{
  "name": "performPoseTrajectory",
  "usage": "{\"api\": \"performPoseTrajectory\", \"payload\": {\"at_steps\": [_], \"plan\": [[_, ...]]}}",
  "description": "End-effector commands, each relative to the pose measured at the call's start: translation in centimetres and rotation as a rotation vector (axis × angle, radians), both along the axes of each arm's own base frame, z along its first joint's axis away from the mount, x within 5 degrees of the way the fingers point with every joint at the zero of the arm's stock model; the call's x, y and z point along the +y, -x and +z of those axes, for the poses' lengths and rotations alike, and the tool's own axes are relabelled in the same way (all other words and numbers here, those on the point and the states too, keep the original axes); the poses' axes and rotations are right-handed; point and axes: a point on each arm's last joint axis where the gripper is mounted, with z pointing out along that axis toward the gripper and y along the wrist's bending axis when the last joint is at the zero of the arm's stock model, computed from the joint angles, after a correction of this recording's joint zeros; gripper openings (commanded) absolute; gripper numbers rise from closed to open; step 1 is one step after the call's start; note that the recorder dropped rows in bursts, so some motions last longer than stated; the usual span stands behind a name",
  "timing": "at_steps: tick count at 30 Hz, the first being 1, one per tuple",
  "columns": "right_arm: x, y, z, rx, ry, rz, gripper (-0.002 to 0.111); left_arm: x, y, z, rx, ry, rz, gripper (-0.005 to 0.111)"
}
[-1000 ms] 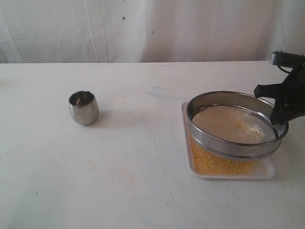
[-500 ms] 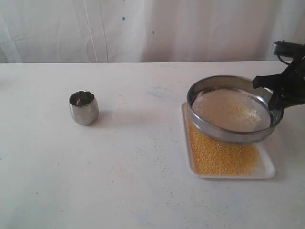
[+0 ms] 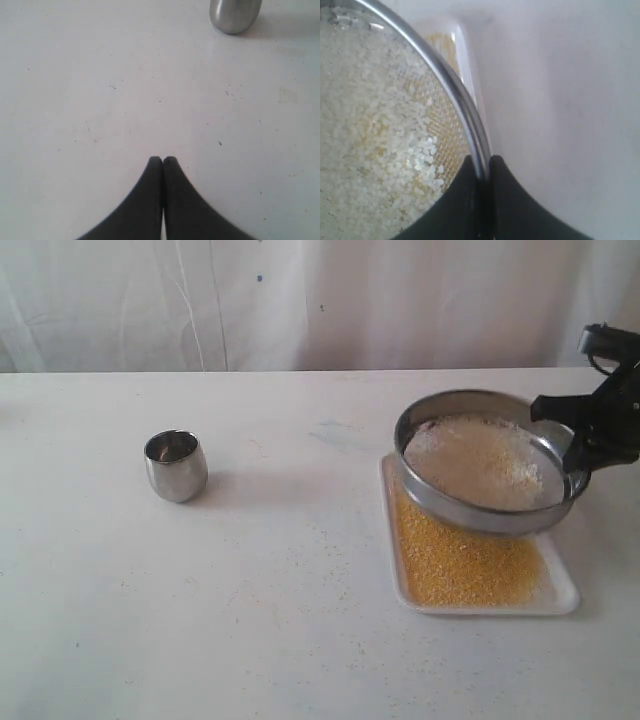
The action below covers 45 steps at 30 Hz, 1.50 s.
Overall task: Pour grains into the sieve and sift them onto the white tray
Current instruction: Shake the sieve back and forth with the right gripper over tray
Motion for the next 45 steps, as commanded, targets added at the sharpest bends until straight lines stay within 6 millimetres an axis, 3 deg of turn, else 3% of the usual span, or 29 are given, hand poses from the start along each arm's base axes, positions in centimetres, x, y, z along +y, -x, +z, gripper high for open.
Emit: {"api": "performPoseTrajectory", "payload": {"at_steps": [1, 4, 9, 15, 19, 21, 26, 28, 32, 38, 42, 45], "plan": [[0.2, 0.4, -0.8, -0.011, 0.002, 0.035, 0.000, -0.1, 0.1, -0.4, 0.032, 0.009, -0.007, 0.000], [-0.2, -1.0, -0.9, -0.138, 0.024, -0.024, 0.000, -0.1, 0.1, -0.4, 0.032, 0.009, -0.007, 0.000], [0.9, 1.6, -1.7, 0.127, -0.043, 0.044, 0.000, -0.1, 0.1, -0.4, 0.032, 0.009, -0.007, 0.000], [0.4, -1.2, -1.1, -0.187, 0.014, -0.063, 0.000, -0.1, 0.1, -0.4, 0.032, 0.009, -0.007, 0.000], [1.2, 0.9, -1.6, 0.032, -0.041, -0.001, 0.000, -0.1, 0.1, -0.4, 0.032, 0.009, -0.007, 0.000], [1.5, 1.5, -2.0, 0.060, -0.032, 0.061, 0.000, -0.1, 0.1, -0.4, 0.032, 0.009, -0.007, 0.000], [0.9, -1.0, -1.2, -0.217, 0.029, -0.015, 0.000, -0.1, 0.1, -0.4, 0.032, 0.009, -0.007, 0.000], [1.1, -0.7, -1.1, -0.169, -0.005, -0.037, 0.000, -0.1, 0.1, -0.4, 0.032, 0.009, -0.007, 0.000], [2.1, 1.9, -1.7, 0.059, -0.052, 0.047, 0.000, -0.1, 0.1, -0.4, 0.032, 0.009, -0.007, 0.000], [1.5, -0.5, -1.0, -0.224, 0.025, -0.004, 0.000, -0.1, 0.1, -0.4, 0.032, 0.009, -0.007, 0.000], [2.4, 1.8, -1.5, 0.029, -0.045, 0.044, 0.000, -0.1, 0.1, -0.4, 0.032, 0.009, -0.007, 0.000], [2.4, 1.2, -1.5, -0.068, 0.007, 0.104, 0.000, -0.1, 0.1, -0.4, 0.032, 0.009, -0.007, 0.000]]}}
